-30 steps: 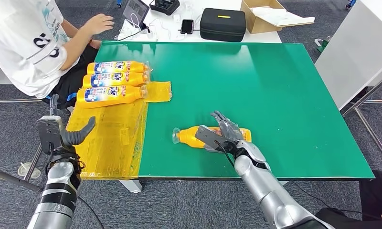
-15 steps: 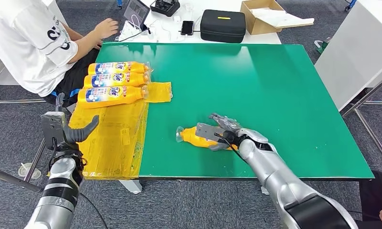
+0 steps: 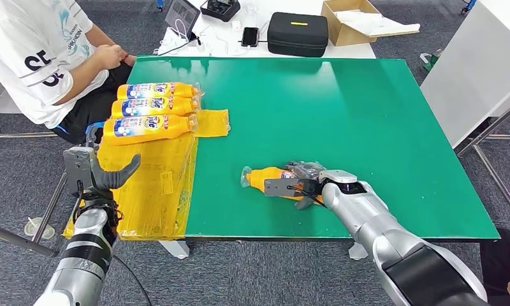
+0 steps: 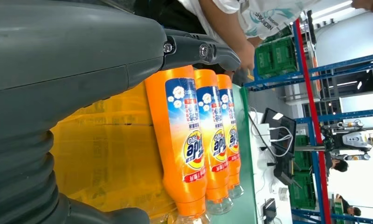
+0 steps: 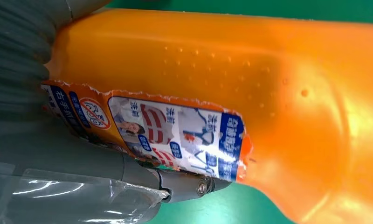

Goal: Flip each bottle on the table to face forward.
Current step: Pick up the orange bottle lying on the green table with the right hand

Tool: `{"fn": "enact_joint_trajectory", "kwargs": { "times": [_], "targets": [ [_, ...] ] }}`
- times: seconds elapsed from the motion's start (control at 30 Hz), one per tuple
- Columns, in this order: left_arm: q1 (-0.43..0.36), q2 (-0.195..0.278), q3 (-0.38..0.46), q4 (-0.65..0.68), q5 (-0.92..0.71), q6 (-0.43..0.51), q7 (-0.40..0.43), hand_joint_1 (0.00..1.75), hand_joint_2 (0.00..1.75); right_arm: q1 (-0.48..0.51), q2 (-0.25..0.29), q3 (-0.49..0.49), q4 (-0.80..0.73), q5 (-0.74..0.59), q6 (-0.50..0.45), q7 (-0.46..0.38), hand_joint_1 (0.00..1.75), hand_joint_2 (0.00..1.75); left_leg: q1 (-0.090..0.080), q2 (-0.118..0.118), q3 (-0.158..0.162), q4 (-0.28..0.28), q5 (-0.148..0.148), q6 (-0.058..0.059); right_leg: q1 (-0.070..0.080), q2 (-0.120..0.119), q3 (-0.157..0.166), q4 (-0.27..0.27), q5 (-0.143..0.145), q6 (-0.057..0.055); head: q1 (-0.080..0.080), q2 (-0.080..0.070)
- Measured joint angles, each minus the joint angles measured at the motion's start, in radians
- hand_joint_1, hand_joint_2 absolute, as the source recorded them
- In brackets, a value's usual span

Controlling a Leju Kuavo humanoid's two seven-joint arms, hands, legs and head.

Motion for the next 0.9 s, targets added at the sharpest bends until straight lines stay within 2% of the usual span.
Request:
{"fn": "enact_joint_trajectory", "kwargs": {
  "times": [0.03,0.13,0.17,0.2,0.47,0.7,0.9],
  "targets": [
    [0.0,-0.001,0.0,0.001,0.0,0.0,0.0,0.0,1.75,-0.001,0.0,0.004,0.002,0.001,0.002,0.0,0.43,1.75,0.0,0.0,0.0,0.0,0.0,0.0,0.0,0.0,0.0,0.0,0.0,0.0,0.0,0.0],
    [-0.002,-0.004,0.001,0.006,0.002,-0.002,0.0,0.0,1.75,-0.007,-0.002,0.024,0.008,0.011,0.013,-0.002,1.47,1.75,0.0,0.0,0.0,0.0,0.0,0.0,0.0,0.0,0.0,0.0,0.0,0.0,0.0,0.0],
    [-0.002,-0.005,0.002,0.008,0.003,-0.003,0.0,0.0,1.75,-0.009,-0.002,0.032,0.01,0.014,0.016,-0.003,1.65,1.75,0.0,0.0,0.0,0.0,0.0,0.0,0.0,0.0,0.0,0.0,0.0,0.0,0.0,0.0],
    [-0.002,-0.007,0.002,0.009,0.005,-0.003,0.0,0.0,1.75,-0.011,-0.002,0.041,0.012,0.014,0.017,-0.003,1.72,1.75,0.0,0.0,0.0,0.0,0.0,0.0,0.0,0.0,0.0,0.0,0.0,0.0,0.0,0.0],
    [-0.002,-0.016,0.007,0.01,0.019,-0.006,0.0,0.0,1.75,-0.007,-0.006,0.059,0.01,-0.066,-0.089,-0.025,1.75,1.75,0.0,0.001,0.001,0.0,0.0,0.0,0.0,0.0,0.0,0.0,0.0,0.0,0.0,0.0],
    [0.017,-0.017,0.012,0.002,0.02,-0.004,0.0,0.0,1.75,0.124,-0.009,-0.017,-0.144,-0.184,-0.373,-0.035,1.75,1.75,0.0,0.001,0.0,0.0,-0.001,-0.001,0.0,0.001,-0.001,0.0,0.0,0.0,0.0,0.0],
    [0.024,-0.017,0.013,-0.002,0.019,-0.005,0.0,0.0,1.75,0.189,-0.008,-0.065,-0.239,-0.193,-0.396,-0.039,1.75,1.75,0.0,0.001,-0.001,0.0,-0.001,-0.001,0.0,0.001,-0.001,0.0,0.0,0.0,0.0,0.0]
  ]
}}
